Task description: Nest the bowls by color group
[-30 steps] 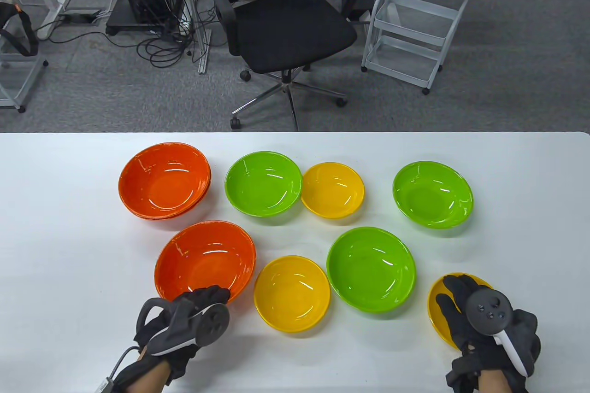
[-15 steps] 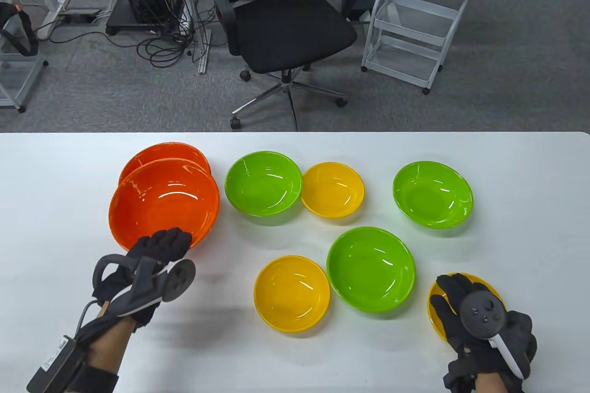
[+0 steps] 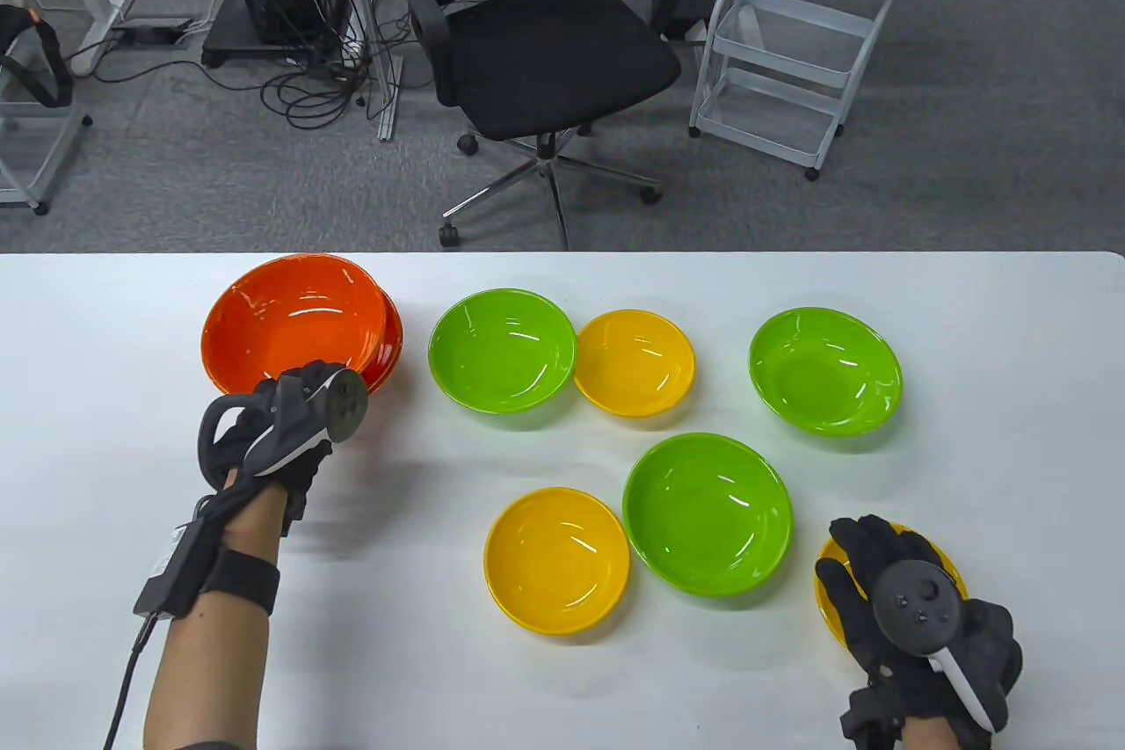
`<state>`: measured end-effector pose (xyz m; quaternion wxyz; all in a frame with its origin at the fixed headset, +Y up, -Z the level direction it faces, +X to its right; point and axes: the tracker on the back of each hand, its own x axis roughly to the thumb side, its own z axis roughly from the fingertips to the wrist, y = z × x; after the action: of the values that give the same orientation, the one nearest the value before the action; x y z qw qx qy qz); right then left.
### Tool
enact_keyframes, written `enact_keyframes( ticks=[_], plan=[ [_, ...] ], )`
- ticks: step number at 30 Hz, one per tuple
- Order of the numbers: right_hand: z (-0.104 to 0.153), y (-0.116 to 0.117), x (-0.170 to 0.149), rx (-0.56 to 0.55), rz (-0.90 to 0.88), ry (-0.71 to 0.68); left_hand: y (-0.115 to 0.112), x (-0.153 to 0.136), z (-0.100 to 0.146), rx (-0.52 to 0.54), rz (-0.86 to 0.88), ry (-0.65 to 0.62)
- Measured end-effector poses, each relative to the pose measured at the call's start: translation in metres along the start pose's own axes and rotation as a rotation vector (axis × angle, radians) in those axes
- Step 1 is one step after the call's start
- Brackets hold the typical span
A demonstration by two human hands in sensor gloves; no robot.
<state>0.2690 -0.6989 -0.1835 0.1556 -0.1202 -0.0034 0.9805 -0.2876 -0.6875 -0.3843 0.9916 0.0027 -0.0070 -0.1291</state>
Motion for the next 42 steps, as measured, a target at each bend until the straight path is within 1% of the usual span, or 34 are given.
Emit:
enact_keyframes(
  ticks=[2, 6, 10, 12, 19, 22, 24, 28, 32, 36, 39, 42],
  plan=[
    [-0.001, 0.001, 0.000, 0.010, 0.007, 0.005, -0.004, -0.001, -0.003, -0.015, 0.005, 0.009],
    [-0.002, 0.001, 0.000, 0.010, 0.006, 0.009, -0.008, -0.002, -0.006, -0.004, -0.032, -0.004],
    [-0.003, 0.002, 0.000, 0.011, 0.004, 0.009, -0.011, 0.001, -0.007, -0.015, -0.034, -0.005],
    [-0.003, 0.003, 0.000, 0.017, 0.010, 0.008, -0.013, 0.002, -0.007, -0.036, -0.041, -0.013],
    [-0.003, 0.003, -0.001, 0.014, -0.002, 0.007, -0.017, 0.000, -0.001, -0.031, -0.050, -0.016],
    [-0.003, 0.003, -0.001, 0.011, -0.008, 0.008, -0.019, -0.003, 0.005, -0.025, -0.016, -0.029],
    [-0.003, 0.003, -0.002, 0.011, -0.011, 0.007, -0.022, -0.004, 0.011, -0.007, -0.045, -0.033],
    [-0.003, 0.003, -0.002, 0.017, -0.011, 0.006, -0.021, -0.005, 0.025, 0.021, -0.079, -0.029],
    [-0.001, 0.002, -0.003, 0.007, -0.027, 0.003, -0.008, -0.010, 0.042, 0.040, -0.043, -0.029],
    [0.000, 0.002, -0.001, 0.001, -0.022, -0.009, 0.017, -0.012, 0.068, 0.105, 0.014, -0.046],
    [0.003, 0.002, 0.003, -0.009, -0.003, -0.028, 0.036, -0.009, 0.093, 0.148, 0.075, -0.079],
    [0.005, 0.003, 0.007, -0.021, 0.016, -0.044, 0.047, -0.007, 0.123, 0.244, 0.172, -0.067]
  ],
)
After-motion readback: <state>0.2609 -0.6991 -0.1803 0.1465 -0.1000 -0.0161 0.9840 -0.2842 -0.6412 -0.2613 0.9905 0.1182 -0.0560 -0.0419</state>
